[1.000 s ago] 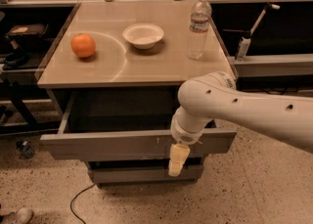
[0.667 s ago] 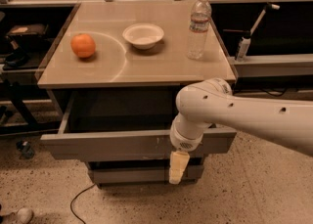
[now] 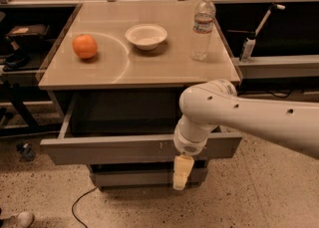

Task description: Open top drawer

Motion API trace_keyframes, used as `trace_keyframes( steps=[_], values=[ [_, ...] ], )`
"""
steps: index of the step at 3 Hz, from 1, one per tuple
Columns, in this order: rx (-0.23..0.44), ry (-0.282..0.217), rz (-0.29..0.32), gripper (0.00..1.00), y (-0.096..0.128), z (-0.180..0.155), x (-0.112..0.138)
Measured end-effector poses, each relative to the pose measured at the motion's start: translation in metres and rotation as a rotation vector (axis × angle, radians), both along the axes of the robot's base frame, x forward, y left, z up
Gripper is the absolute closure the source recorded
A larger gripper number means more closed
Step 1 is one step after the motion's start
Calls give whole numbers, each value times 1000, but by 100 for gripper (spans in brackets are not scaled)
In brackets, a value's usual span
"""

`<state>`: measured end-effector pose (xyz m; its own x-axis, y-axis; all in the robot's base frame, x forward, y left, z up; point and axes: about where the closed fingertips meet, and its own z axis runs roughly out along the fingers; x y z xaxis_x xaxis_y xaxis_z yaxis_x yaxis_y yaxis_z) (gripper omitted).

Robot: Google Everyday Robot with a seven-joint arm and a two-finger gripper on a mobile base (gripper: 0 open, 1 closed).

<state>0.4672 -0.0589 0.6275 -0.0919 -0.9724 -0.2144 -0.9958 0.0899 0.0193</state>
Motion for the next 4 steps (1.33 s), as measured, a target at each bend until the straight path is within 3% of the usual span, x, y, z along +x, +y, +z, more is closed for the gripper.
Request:
trace_keyframes(
  steps=[4],
  values=[
    [1, 40, -8, 0, -10, 7, -25]
  ],
)
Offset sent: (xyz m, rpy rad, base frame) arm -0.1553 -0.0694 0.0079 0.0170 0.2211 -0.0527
